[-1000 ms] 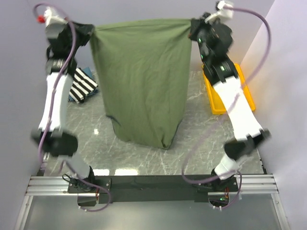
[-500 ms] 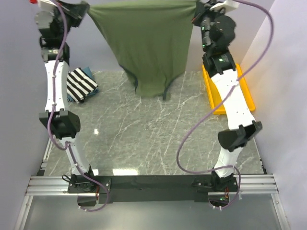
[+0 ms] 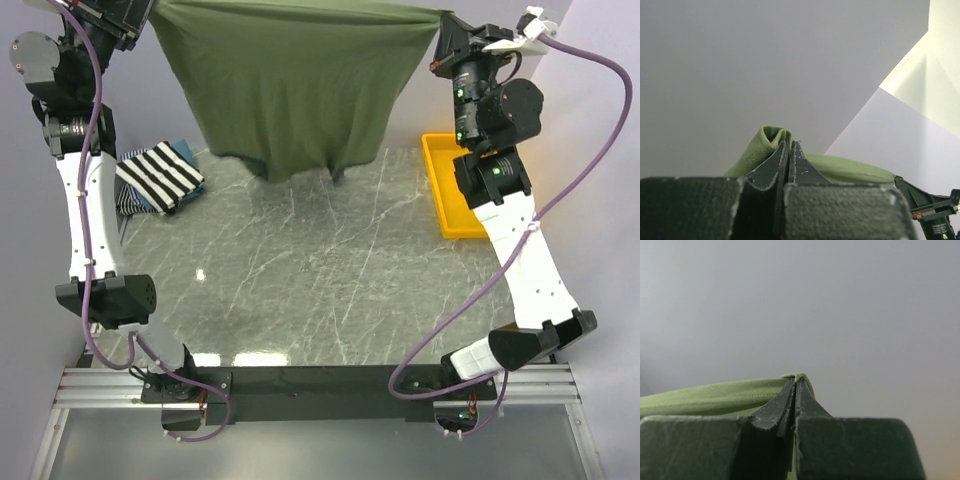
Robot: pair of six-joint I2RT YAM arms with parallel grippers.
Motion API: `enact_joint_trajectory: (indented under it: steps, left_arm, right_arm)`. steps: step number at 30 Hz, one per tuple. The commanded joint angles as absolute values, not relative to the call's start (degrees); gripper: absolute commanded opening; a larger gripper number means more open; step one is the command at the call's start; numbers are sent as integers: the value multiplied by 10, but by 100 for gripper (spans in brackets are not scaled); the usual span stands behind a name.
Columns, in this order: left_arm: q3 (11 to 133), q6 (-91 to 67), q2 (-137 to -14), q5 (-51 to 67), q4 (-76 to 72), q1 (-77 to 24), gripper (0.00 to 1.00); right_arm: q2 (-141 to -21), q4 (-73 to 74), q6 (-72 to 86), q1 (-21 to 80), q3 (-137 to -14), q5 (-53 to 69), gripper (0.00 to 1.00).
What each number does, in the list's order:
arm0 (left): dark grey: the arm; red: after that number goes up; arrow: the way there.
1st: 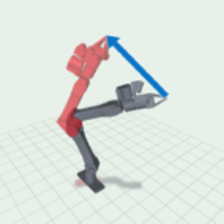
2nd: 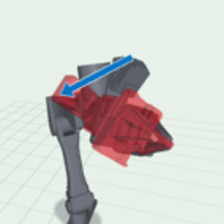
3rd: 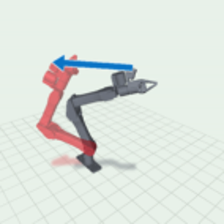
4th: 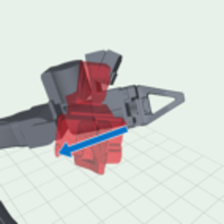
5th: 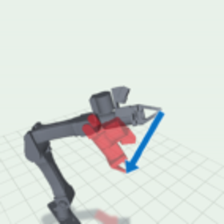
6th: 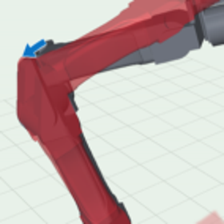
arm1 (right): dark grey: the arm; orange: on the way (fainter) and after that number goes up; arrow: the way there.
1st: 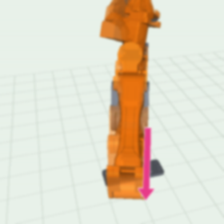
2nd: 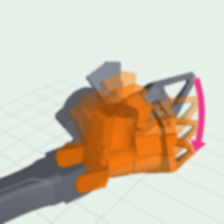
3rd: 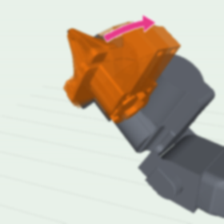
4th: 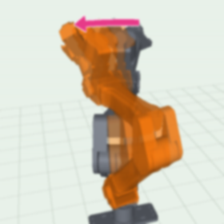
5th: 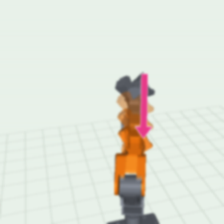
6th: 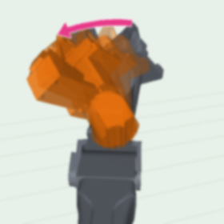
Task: Fold and stack the tank tops
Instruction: Flatten the tank top out
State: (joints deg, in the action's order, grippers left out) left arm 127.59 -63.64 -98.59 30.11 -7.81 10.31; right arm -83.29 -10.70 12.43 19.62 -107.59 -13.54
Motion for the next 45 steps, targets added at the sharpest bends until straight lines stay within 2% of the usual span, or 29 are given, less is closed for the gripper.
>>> enact_joint_trajectory:
  steps: [1,6,9,13,17,21,26,28,31,39,40,42,45]
  left_arm:
    - [1296,-606,-932,263,-72,119,1]
    - [1260,-570,-866,208,-62,119,0]
    - [1290,-574,-871,195,-35,120,0]
    - [1286,-599,-885,198,-47,121,1]
    - [1305,-639,-949,215,-44,120,0]
    - [1302,-695,-1047,275,-93,116,1]
    - [1454,-695,-1232,315,-79,96,1]
    - [1499,-709,-1265,317,-95,99,1]
    - [1448,-701,-1232,309,-146,107,1]
    - [1456,-701,-1142,297,-180,141,1]
    - [1393,-702,-1076,305,-186,155,1]
    - [1301,-701,-1028,318,-192,158,1]
    - [1094,-734,-944,344,-257,154,1]
  right_arm:
    - [-773,-167,105,188,-1076,-165,0]
    - [-712,-216,99,189,-1019,-154,0]
    - [-722,-175,99,188,-1056,-155,0]
    - [-710,-194,99,188,-1032,-154,0]
    - [-786,-121,97,184,-1131,-151,0]
    - [-938,-34,128,164,-1250,-124,0]
    - [-1088,-4,170,149,-1382,-85,0]
    - [-1114,-5,174,146,-1433,-83,0]
    - [-1130,-32,169,146,-1456,-87,0]
    - [-1050,-76,155,141,-1444,-108,0]
    - [-991,-70,163,139,-1371,-107,0]
    - [-954,-66,173,140,-1308,-110,0]
    - [-855,-79,210,139,-1114,-114,0]
